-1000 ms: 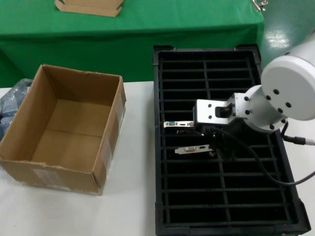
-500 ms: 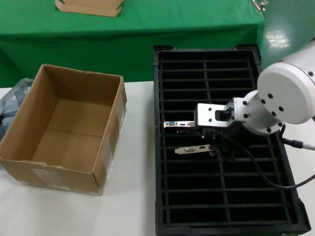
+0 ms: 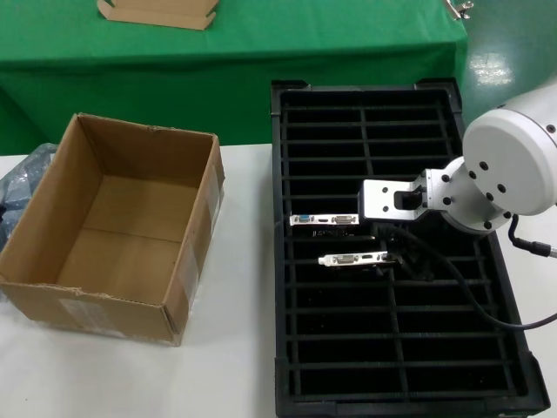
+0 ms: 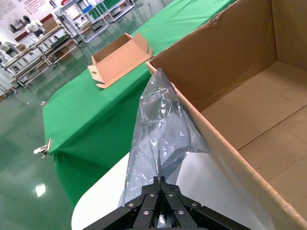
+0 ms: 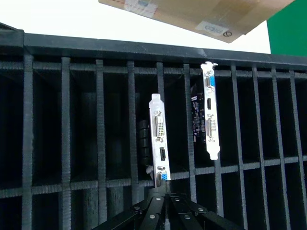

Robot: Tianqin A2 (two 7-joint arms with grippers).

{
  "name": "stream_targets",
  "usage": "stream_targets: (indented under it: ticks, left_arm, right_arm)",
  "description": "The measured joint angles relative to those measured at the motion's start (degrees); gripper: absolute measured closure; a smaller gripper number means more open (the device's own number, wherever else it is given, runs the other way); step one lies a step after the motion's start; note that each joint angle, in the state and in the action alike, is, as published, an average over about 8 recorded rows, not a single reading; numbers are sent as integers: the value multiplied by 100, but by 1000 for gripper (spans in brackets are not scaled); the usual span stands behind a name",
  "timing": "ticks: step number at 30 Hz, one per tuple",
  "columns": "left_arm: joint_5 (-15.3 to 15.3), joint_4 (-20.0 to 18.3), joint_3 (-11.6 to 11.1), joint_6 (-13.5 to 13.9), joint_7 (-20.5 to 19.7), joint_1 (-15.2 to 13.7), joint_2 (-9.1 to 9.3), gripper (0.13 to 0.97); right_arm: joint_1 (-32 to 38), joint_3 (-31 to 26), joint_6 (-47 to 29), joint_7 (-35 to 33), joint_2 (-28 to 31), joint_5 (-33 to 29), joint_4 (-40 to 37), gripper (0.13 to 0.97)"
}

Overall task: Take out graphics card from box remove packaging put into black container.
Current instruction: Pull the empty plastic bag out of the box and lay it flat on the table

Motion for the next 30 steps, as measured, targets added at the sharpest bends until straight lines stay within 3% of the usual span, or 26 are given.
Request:
stream_targets:
  ticks: [30]
  left_arm:
    - [24, 19, 22, -98, -24, -27, -8, 958]
  right_arm:
    - [79, 254, 91, -94, -353, -187, -196, 962]
